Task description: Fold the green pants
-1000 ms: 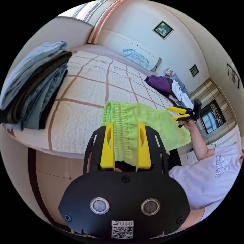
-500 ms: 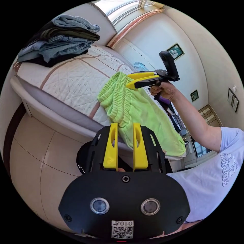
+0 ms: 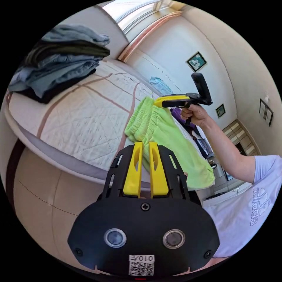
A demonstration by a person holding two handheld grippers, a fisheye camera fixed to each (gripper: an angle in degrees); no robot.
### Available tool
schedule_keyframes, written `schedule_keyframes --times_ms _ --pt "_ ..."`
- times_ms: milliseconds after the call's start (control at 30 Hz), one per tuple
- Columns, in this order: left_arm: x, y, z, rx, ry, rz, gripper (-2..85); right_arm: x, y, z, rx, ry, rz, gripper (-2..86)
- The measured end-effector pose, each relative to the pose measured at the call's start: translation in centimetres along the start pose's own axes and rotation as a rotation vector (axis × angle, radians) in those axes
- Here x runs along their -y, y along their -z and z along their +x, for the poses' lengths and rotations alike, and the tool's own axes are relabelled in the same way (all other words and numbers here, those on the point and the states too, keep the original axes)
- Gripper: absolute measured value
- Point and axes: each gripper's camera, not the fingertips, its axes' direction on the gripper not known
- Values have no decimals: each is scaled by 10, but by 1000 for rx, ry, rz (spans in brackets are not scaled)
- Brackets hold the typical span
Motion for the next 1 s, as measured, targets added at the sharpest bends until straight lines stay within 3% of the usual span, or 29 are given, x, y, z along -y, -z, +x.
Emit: schedule_keyframes --times_ms 167,400,500,567,700,767,833,867,1000 --pt "2 7 22 112 -59 -43 53 -21 48 30 199 -66 185 84" --pt "36 29 89 268 -274 -36 59 -144 100 60 -59 -165 79 132" --pt "75 -13 102 291 -357 -198 71 -214 84 91 50 -297 -12 143" --pt "95 -41 91 369 -327 -332 85 -268 76 111 118 -425 32 149" --pt "127 -60 64 172 -245 -343 124 -321 56 132 343 -530 120 140" --pt "135 -73 61 162 -233 -385 134 -326 39 130 394 -502 63 123" --pt "138 -102 59 154 -217 -492 143 -324 50 116 275 -425 71 89" --pt "137 -108 60 162 -219 -504 145 -323 64 105 233 -377 94 49" --pt "136 -118 78 279 -264 -470 150 -338 114 52 -18 -243 241 35"
